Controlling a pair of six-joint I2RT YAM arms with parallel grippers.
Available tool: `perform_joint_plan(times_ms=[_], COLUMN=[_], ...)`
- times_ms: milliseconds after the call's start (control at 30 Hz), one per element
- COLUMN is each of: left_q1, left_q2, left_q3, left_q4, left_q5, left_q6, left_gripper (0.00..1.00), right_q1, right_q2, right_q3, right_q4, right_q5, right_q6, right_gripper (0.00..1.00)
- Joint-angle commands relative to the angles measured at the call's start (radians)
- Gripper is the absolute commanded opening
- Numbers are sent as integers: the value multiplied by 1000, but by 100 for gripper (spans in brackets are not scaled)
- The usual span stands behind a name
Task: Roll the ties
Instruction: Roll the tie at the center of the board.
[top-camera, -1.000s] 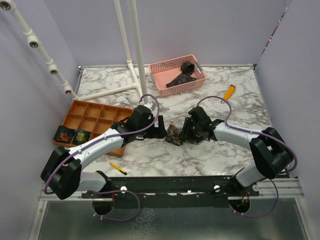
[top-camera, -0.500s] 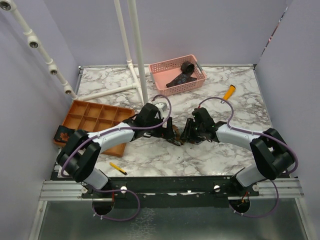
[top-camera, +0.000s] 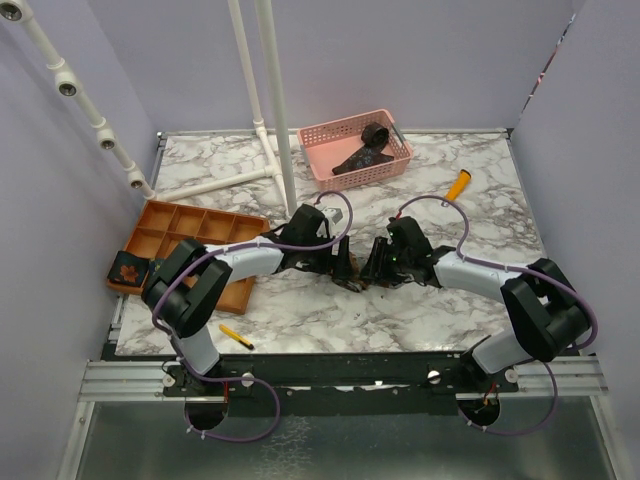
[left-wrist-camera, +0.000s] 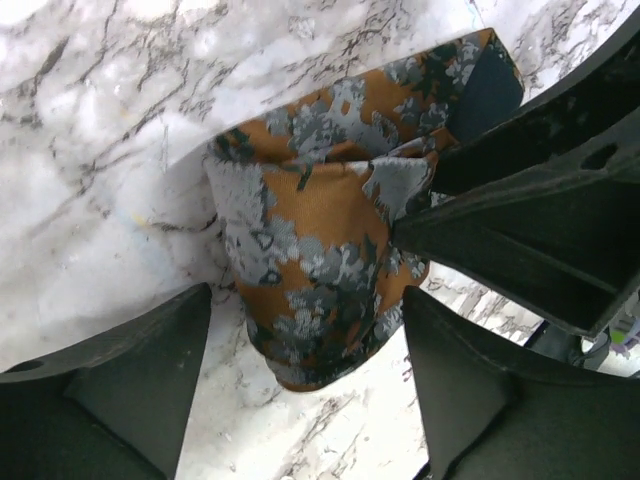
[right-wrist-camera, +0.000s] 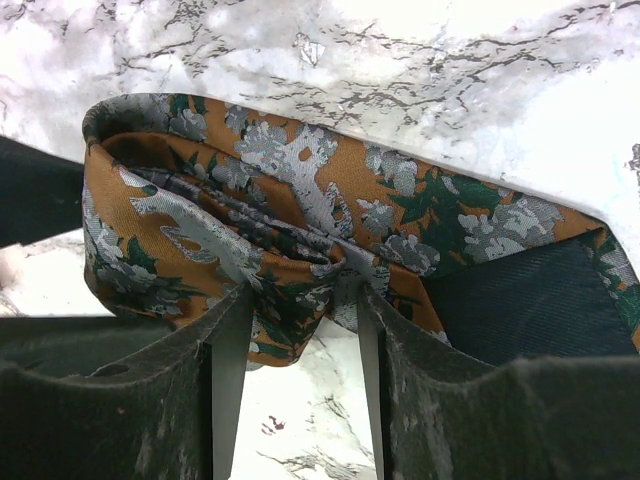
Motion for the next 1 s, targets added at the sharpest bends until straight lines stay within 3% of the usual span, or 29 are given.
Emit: perform_joint_plan(times_ms=[0, 200, 367, 467, 733, 967], left_q1=[8, 9, 10, 9, 10, 8], left_q2=[78, 109, 99, 73, -16, -93], left_q3=[27, 6, -15, -36, -80, -59], left_q4=[53, 122, 143, 143, 86, -82], left_q5=[112, 183, 207, 198, 114, -50], left_q6=[-9, -44, -58, -65, -74, -58], left_gripper=[73, 60, 32, 21, 1, 0], right_q1=[-2, -1, -2, -2, -2, -4], right_q2=[-8, -19, -23, -35, -140, -203], right_q3=[-43, -43, -44, -39, -7, -10], right_q4=[0, 7, 8, -2, -90, -171], right_q5=[-38, -52, -53, -51, 12, 167], right_q6=[-27, -33, -30, -28, -15, -6], right_gripper=[47, 47, 47, 48, 56, 56])
